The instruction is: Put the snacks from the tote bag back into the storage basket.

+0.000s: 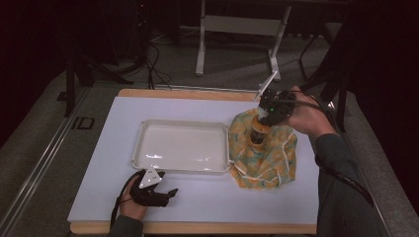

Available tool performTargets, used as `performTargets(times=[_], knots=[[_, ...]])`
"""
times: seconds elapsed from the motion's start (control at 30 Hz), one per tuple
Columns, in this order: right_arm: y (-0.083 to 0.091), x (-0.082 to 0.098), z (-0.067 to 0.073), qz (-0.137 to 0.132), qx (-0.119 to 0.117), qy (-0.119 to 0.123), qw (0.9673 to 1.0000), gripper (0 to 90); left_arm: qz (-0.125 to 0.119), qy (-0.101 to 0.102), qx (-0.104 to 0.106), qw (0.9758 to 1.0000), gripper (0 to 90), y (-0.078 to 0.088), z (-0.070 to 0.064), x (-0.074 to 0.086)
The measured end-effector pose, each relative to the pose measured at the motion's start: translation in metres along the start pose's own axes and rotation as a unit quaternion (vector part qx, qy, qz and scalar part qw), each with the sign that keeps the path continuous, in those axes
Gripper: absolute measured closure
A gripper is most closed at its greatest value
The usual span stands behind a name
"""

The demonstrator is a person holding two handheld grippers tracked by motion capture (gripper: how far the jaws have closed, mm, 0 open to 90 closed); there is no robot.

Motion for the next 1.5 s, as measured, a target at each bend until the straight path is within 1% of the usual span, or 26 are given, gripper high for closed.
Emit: performTargets(times=[0.13, 0.27, 0.57, 0.83, 1.03, 1.3, 1.5], knots=[[0.001, -0.005, 0.0, -0.004, 0.003, 0.001, 1.0, 58.6, 0.0, 0.0, 0.0, 1.0, 23.5, 0.0, 0.0, 0.0], [0.003, -0.011, 0.0, -0.013, 0.007, 0.002, 0.9999, 58.7, -0.007, 0.003, -0.001, 1.0, 23.5, 0.001, 0.0, -0.001], [0.002, -0.023, 0.005, -0.014, 0.009, 0.01, 0.9998, 58.7, -0.012, 0.005, -0.002, 0.9999, 23.5, 0.002, 0.001, -0.001], [0.006, -0.032, 0.007, -0.021, 0.016, 0.01, 0.9996, 58.6, -0.013, 0.005, -0.003, 0.9999, 23.5, 0.002, 0.001, -0.001], [0.008, -0.037, 0.01, -0.026, 0.016, 0.013, 0.9994, 58.6, -0.013, 0.005, -0.003, 0.9999, 23.5, 0.002, 0.001, -0.001], [0.01, -0.043, 0.012, -0.031, 0.017, 0.01, 0.9993, 58.6, -0.011, 0.004, -0.002, 0.9999, 23.5, 0.002, 0.001, -0.001], [0.012, -0.05, 0.016, -0.037, 0.012, 0.012, 0.9992, 58.6, -0.011, 0.005, -0.001, 0.9999, 23.5, 0.002, 0.001, -0.001]])
Point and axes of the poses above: each handheld gripper's, and its own axes: y roughly backward along the jaws, x roughly out of its underside, z roughly to its left, the point moved 9 cm from there along -y, roughly forward along the jaws, and after that the axes turned 7 degrees about x, right-handed, at the moved point
